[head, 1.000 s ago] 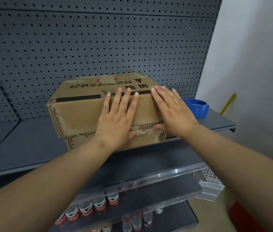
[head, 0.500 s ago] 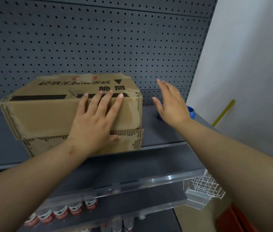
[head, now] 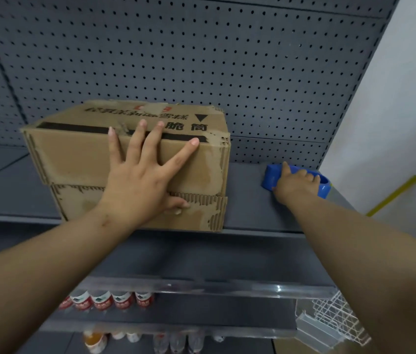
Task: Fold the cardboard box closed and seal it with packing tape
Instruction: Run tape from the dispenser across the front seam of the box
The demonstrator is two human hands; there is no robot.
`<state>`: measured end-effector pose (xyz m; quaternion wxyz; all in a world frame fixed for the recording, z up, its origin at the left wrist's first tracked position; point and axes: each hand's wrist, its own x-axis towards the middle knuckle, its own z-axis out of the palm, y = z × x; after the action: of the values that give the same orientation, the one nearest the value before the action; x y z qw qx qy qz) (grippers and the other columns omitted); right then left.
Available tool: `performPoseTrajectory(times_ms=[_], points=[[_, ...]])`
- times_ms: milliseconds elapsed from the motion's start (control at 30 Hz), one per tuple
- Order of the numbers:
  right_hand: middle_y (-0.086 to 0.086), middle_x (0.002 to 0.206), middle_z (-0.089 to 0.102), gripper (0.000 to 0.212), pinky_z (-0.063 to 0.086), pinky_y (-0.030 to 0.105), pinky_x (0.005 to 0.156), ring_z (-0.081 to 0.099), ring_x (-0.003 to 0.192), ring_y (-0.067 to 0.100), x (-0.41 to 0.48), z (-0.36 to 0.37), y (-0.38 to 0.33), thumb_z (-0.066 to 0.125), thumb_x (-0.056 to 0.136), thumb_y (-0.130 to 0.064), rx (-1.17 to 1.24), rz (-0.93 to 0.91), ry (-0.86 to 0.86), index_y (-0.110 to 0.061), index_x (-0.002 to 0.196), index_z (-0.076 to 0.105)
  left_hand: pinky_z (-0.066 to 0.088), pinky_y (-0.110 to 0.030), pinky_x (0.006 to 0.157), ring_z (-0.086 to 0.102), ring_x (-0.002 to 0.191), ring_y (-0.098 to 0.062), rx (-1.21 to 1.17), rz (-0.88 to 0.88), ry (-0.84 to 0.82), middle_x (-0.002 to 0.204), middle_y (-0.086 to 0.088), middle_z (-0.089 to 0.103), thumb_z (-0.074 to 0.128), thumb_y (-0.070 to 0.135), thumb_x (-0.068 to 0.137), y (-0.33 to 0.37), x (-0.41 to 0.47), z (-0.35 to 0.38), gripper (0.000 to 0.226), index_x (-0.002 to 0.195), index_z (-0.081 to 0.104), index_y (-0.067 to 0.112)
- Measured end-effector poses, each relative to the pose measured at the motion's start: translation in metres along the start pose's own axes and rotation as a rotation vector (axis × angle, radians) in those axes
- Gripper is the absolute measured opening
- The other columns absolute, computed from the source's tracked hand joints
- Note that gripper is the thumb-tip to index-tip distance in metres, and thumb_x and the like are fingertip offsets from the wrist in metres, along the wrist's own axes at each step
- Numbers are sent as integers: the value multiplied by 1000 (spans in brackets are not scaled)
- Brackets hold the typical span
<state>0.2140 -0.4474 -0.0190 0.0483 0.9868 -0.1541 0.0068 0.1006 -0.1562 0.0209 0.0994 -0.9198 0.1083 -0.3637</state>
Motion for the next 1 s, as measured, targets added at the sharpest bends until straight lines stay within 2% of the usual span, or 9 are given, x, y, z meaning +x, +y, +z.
performPoseTrajectory(times_ms=[100,167,333,500,700,767,900,1000], points=[[27,136,32,62,21,49,112,35,127,42,7,3,-2,47,91,-19,11,-21,37,-20,146,18,13,-72,101,30,131,-46,20,6,2,143,-27,34,70,73,43,1,-3,3,121,146,18,34],[27,130,38,59,31,46,104,40,120,40,10,5,-2,50,90,-18,17,-22,33,-20,142,24,14,-71,101,30,131,-44,28,12,-1,143,-25,33,67,73,46,2,-6,4,119,146,18,32],[24,123,48,53,38,46,95,47,113,40,14,8,-7,58,89,-28,108,-38,62,-20,136,34,20,-66,104,26,134,-38,49,42,-9,148,-22,30,59,73,55,-2,-9,8,119,145,17,9],[26,127,47,69,38,48,95,47,115,43,8,-19,-8,58,88,-41,303,-52,185,-27,146,25,16,-58,109,21,137,-34,32,115,2,149,-23,25,59,69,60,-7,-10,12,114,144,22,2],[23,126,50,72,37,45,96,47,116,40,-18,-90,-17,60,86,-43,496,-97,412,-30,147,26,3,-46,116,18,137,-38,-63,276,-41,149,-27,22,78,49,61,-23,-5,9,112,145,19,4],[20,128,49,73,36,44,98,45,119,37,-35,-115,-22,61,85,-44,571,-118,475,-31,147,24,3,-43,118,13,141,-35,-49,338,-104,151,-25,16,77,43,66,-35,-4,5,110,147,11,6],[15,130,48,73,37,43,101,45,120,33,-82,-160,-41,61,85,-44,656,-197,601,-33,147,24,-13,-39,111,-20,138,-21,-38,402,-216,155,-9,-19,63,38,82,-56,-4,-2,107,143,-21,17],[9,129,50,73,35,40,103,45,121,27,-123,-185,-63,61,85,-44,723,-290,661,-34,147,25,-16,-51,109,-23,140,-25,3,362,-242,153,0,-26,56,40,86,-65,-9,-5,99,141,-26,25]])
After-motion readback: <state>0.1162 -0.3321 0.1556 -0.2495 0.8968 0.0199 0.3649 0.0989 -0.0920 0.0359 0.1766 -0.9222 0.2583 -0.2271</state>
